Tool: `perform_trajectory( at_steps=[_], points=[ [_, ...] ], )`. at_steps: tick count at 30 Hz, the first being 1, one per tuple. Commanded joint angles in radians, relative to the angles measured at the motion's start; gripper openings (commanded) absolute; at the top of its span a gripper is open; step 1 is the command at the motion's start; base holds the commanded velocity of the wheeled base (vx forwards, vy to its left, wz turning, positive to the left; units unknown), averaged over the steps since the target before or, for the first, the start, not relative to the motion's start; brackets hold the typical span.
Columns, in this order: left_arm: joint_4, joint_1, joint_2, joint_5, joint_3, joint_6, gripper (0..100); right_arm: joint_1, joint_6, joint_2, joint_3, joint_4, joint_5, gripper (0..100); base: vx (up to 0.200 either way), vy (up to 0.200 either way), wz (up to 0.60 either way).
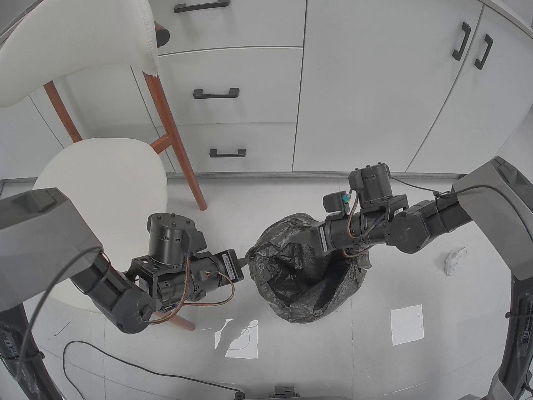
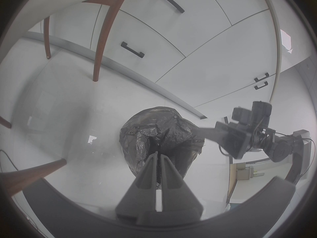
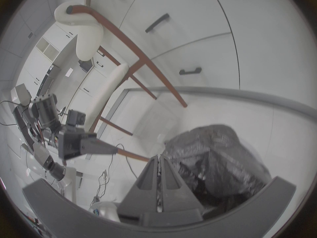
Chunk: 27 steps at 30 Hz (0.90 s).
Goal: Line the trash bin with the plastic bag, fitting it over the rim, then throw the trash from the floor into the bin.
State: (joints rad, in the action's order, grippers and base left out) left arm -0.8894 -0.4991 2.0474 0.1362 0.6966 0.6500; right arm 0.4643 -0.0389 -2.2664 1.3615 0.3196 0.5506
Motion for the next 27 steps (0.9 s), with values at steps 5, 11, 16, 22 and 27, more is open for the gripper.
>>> perform_trajectory(
  at_steps=[5, 11, 16, 22, 27],
  points=[
    [0.000, -0.007, 0.002, 0.000, 0.001, 0.000, 0, -0.006, 0.022, -0.038, -0.079, -0.027, 0.002, 0, 0.000, 0.000, 0.00],
    [0.000, -0.007, 0.000, 0.000, 0.000, 0.000, 0, -0.004, 0.159, -0.120, -0.071, -0.053, -0.008, 0, 0.000, 0.000, 0.00],
    [0.000, -0.007, 0.005, 0.000, 0.001, 0.000, 0, 0.008, 0.185, -0.183, -0.032, -0.054, -0.046, 0, 0.000, 0.000, 0.00],
    [0.000, -0.007, 0.005, 0.000, 0.004, 0.000, 0, 0.010, 0.220, -0.240, 0.041, -0.050, -0.078, 0, 0.000, 0.000, 0.00],
    [0.000, -0.006, 0.008, 0.003, 0.009, -0.001, 0, 0.020, 0.248, -0.283, 0.110, -0.051, -0.080, 0, 0.000, 0.000, 0.00]
  ],
)
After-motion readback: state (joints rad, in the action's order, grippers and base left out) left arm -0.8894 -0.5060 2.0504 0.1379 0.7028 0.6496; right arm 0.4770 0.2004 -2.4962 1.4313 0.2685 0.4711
